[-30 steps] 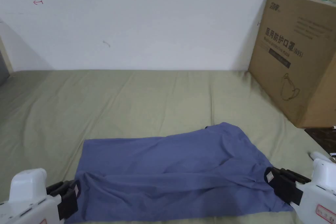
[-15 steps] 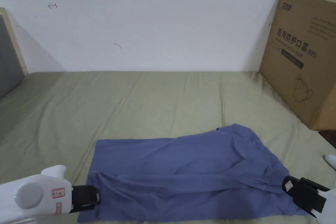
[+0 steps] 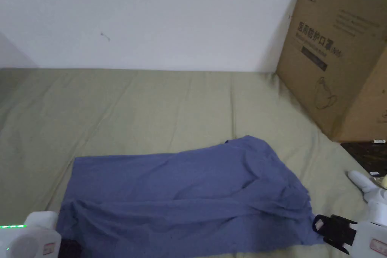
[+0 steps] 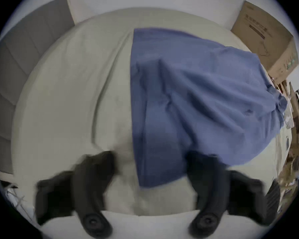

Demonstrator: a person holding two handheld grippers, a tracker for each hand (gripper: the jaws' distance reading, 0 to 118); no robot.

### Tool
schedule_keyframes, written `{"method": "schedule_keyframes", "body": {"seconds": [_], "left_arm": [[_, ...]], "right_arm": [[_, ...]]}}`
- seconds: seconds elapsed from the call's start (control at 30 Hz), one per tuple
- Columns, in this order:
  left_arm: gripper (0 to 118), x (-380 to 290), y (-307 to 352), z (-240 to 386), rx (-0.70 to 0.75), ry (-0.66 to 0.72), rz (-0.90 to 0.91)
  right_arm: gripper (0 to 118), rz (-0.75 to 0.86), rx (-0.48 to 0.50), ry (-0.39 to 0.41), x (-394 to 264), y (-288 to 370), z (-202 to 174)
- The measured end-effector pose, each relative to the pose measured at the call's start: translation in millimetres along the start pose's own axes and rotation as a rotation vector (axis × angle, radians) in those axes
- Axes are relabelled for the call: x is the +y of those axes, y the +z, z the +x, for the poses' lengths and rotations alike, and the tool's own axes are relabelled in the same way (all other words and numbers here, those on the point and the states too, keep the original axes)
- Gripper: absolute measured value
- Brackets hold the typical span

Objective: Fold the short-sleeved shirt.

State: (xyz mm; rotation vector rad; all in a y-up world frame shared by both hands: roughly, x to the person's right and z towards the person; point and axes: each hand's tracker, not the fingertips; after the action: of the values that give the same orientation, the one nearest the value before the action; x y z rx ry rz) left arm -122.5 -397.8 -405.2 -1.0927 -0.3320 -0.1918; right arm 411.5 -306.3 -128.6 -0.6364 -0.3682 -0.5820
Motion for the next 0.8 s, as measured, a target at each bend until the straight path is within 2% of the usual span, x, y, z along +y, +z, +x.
{"method": "schedule_keyframes", "body": {"seconds": [0.03, 0.07, 0.1, 0.13, 0.3, 0.37, 0.4, 0.43, 0.47, 0.63, 0.73, 0.8], "left_arm": [[55, 2.4, 11.8, 2.0, -0.022, -0.018, 0.033], [4, 4.8, 16.7, 3.5, -0.041, -0.012, 0.026], [4, 4.3, 26.3, 8.3, -0.082, 0.011, 0.029], [4, 6.8, 34.8, 9.0, -0.086, 0.039, 0.024], [4, 20.1, 60.9, 3.7, -0.082, 0.039, 0.056], [4, 19.6, 59.4, -1.0, -0.095, 0.069, 0.049], [4, 18.4, 58.1, -0.5, -0.104, 0.078, 0.042], [4, 17.5, 57.3, 0.1, -0.103, 0.079, 0.036], [4, 15.7, 55.4, 2.2, -0.107, 0.083, 0.027], [4, 12.6, 51.9, -2.5, -0.104, 0.071, 0.017], [4, 6.7, 66.6, -5.6, -0.112, 0.07, 0.028], [4, -3.7, 77.9, -12.6, -0.101, 0.037, 0.034]], "right_arm": [[33, -0.023, -0.016, 0.002, 7.6, -7.4, 4.8], [63, -0.067, -0.037, 0.001, 15.0, -17.2, 9.4], [91, -0.115, -0.065, -0.008, 22.8, -30.1, 15.1], [100, -0.132, -0.079, -0.022, 29.4, -42.3, 22.1], [100, -0.343, -0.161, -0.012, 55.5, -114.0, 48.9], [97, -0.39, -0.182, 0.012, 57.8, -132.4, 51.7], [84, -0.427, -0.164, 0.035, 57.0, -139.0, 52.1], [39, -0.443, -0.131, 0.059, 55.7, -140.5, 51.6], [5, -0.464, -0.129, 0.084, 54.6, -142.2, 49.7], [5, -0.402, -0.125, 0.194, 56.5, -112.0, 37.4], [5, -0.39, -0.067, 0.135, 54.7, -76.4, 42.6], [5, -0.393, -0.067, 0.144, 46.1, -52.3, 50.8]]}}
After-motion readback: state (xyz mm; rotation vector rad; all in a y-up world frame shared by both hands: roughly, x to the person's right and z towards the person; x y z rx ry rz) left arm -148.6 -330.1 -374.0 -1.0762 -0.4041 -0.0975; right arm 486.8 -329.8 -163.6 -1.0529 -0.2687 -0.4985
